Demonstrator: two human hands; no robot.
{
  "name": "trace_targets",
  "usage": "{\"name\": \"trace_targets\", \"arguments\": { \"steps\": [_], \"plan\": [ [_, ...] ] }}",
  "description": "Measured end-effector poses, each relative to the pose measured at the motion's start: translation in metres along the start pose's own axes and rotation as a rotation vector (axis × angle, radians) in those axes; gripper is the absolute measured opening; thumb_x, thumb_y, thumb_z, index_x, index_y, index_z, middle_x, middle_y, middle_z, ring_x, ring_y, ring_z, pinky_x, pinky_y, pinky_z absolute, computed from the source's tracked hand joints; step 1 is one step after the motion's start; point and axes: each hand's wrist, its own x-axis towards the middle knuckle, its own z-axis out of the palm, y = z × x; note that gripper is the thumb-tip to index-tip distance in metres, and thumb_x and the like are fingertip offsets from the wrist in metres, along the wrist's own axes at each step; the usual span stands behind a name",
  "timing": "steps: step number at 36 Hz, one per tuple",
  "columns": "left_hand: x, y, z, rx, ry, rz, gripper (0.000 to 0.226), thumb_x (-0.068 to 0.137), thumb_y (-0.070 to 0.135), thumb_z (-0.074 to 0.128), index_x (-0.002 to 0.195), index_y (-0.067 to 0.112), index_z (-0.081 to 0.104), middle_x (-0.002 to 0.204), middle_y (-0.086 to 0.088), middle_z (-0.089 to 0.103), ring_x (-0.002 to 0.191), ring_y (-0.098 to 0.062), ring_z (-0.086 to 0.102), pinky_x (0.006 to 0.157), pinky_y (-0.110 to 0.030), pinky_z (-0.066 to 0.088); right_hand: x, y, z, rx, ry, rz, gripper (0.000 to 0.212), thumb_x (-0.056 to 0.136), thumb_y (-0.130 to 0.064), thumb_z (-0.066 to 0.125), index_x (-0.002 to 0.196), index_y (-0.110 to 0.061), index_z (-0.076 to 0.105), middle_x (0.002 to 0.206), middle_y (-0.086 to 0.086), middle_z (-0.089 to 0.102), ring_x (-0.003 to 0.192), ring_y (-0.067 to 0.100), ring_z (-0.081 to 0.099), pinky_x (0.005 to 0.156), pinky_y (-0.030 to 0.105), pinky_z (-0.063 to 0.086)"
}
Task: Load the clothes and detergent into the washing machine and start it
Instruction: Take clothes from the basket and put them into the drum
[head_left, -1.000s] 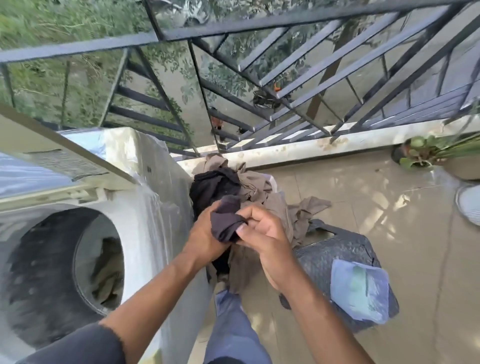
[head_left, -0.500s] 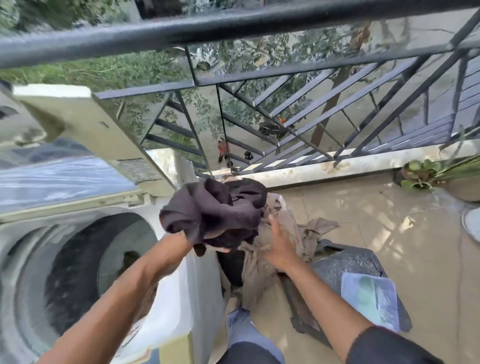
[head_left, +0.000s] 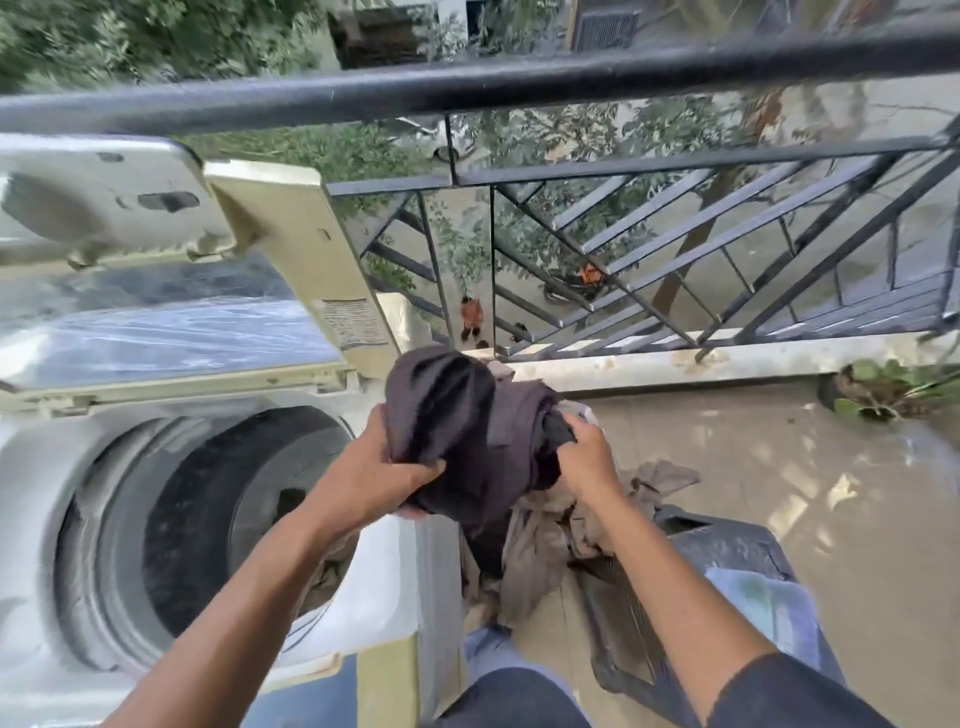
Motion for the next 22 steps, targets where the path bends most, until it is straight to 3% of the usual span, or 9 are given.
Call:
{"name": "trace_targets", "arguments": {
  "steps": [2,4,8,12,14,16,19,22],
  "plan": [
    [0.002,-0.007,0.0,0.113,0.034,0.048,0.074,0.087,0.017,0.08,0.143,0.03,0.032,0.118,0.002,0.07,0.086,-0.022,0.079,0.076,-0.045,0.067,-0.017,-0.013,-0.015,0.095,0.007,-0.028,0.043,0.09,0.002,0.048,0.118,-0.021,0.073,0.109,0.002,0.074,0.103,0.021,0.067,0.087,0.025,0.053],
    [0.001,-0.01,0.002,0.212,0.015,0.128,0.095,0.084,0.027,0.085,0.149,0.04,0.016,0.126,0.007,0.068,0.095,-0.015,0.077,0.089,-0.037,0.063,-0.034,-0.026,-0.029,0.19,-0.004,-0.073,0.036,0.088,0.003,0.048,0.098,-0.02,0.074,0.091,0.004,0.075,0.085,0.018,0.067,0.074,0.024,0.05],
    [0.0,-0.006,0.016,0.179,-0.097,0.28,0.122,0.075,0.032,0.094,0.157,0.047,0.004,0.15,0.01,0.053,0.131,-0.007,0.061,0.112,-0.028,0.047,-0.068,-0.065,-0.045,0.429,-0.083,-0.219,0.045,0.088,0.011,0.047,0.096,-0.023,0.076,0.086,0.001,0.077,0.082,0.018,0.069,0.074,0.031,0.052],
    [0.008,0.0,0.035,0.135,-0.16,0.462,0.13,0.067,0.033,0.1,0.162,0.037,0.011,0.16,0.021,0.036,0.146,0.005,0.039,0.117,-0.016,0.037,-0.094,-0.093,-0.043,0.486,-0.219,-0.333,0.04,0.091,0.006,0.051,0.114,-0.016,0.076,0.11,0.004,0.079,0.111,0.027,0.072,0.099,0.043,0.056],
    [0.012,0.006,0.043,0.102,-0.156,0.498,0.114,0.067,0.035,0.1,0.157,0.018,0.032,0.149,0.011,0.053,0.138,-0.002,0.052,0.112,-0.024,0.047,-0.104,-0.099,-0.036,0.501,-0.296,-0.353,0.032,0.09,0.001,0.056,0.112,-0.012,0.076,0.108,0.005,0.078,0.108,0.026,0.071,0.096,0.042,0.055],
    [0.014,0.009,0.048,0.069,-0.127,0.515,0.079,0.073,0.036,0.095,0.137,0.01,0.057,0.126,0.007,0.07,0.12,-0.005,0.066,0.098,-0.03,0.056,-0.11,-0.101,-0.029,0.485,-0.351,-0.378,0.025,0.089,-0.004,0.062,0.11,-0.009,0.074,0.103,0.003,0.077,0.103,0.02,0.069,0.093,0.039,0.053],
    [0.013,0.011,0.05,-0.018,-0.08,0.45,0.04,0.08,0.024,0.085,0.117,0.027,0.07,0.11,0.013,0.077,0.105,-0.005,0.071,0.088,-0.024,0.057,-0.114,-0.104,-0.035,0.434,-0.36,-0.456,0.033,0.087,-0.006,0.07,0.12,-0.003,0.071,0.111,0.001,0.075,0.108,0.015,0.068,0.1,0.037,0.052],
    [0.015,0.005,0.045,-0.118,0.019,0.327,0.034,0.081,0.018,0.088,0.106,0.034,0.072,0.1,0.017,0.079,0.099,-0.009,0.071,0.082,-0.024,0.057,-0.113,-0.102,-0.054,0.367,-0.346,-0.527,0.039,0.088,0.011,0.068,0.124,-0.006,0.067,0.116,0.001,0.074,0.111,0.013,0.069,0.099,0.03,0.053]
  ]
}}
